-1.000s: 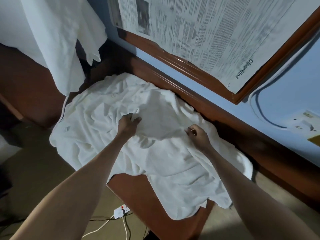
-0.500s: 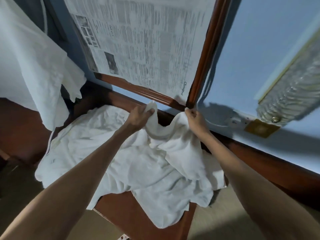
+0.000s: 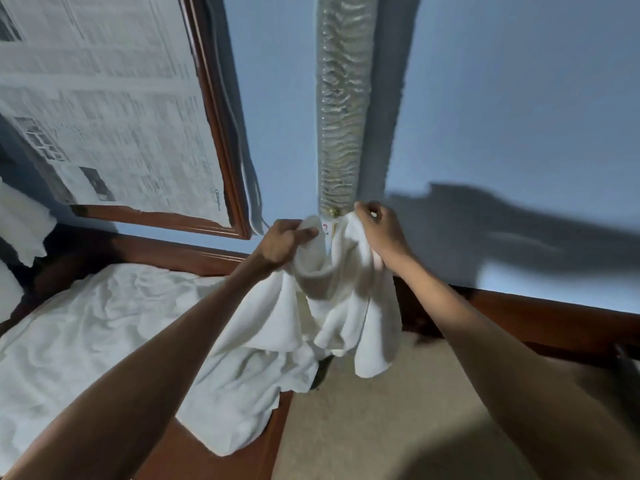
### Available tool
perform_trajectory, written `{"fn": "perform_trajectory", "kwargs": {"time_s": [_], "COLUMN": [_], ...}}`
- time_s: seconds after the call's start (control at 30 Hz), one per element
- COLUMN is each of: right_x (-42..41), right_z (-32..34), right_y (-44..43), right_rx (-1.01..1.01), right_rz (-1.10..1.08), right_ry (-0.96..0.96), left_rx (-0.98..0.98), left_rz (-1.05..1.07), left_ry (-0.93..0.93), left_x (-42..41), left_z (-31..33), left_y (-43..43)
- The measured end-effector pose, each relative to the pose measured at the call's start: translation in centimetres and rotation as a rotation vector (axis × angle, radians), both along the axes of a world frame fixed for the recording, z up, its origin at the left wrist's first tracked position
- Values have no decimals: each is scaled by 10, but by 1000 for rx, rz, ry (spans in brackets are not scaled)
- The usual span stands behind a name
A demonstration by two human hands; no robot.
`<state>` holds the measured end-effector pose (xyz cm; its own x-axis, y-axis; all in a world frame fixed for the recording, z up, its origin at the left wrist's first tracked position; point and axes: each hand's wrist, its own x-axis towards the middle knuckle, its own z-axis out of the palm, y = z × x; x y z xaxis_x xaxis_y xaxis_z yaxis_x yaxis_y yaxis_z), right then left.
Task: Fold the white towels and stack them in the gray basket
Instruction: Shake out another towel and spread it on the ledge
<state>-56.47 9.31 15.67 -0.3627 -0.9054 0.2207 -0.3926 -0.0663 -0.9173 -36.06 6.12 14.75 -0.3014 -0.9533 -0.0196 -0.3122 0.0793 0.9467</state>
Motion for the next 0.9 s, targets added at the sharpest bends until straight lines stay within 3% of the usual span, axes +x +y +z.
{"fn": "perform_trajectory", "kwargs": {"time_s": [0.27,0.43,0.6,0.7,0.9], "right_x": [-134,-201,-246,-273,-312], "right_z": [19,13,-12,-43,-135], "right_y": [112,168,199,209,213], "right_rx": [-13,35,214,377,795], "right_rz": [-242,-376,-456,-456,-254], "right_ry": [-40,-60,6,102,268], "left_rx": [90,245,486,593,652], "left_rz": [-200,-250,-263,-272,-259], "left_ry": [143,200,185,70,-373], "left_x": [-139,-207,-230,-220,-183], "left_z": [9,4,-25,-59,-142], "left_y": [90,134,153,149,113]}}
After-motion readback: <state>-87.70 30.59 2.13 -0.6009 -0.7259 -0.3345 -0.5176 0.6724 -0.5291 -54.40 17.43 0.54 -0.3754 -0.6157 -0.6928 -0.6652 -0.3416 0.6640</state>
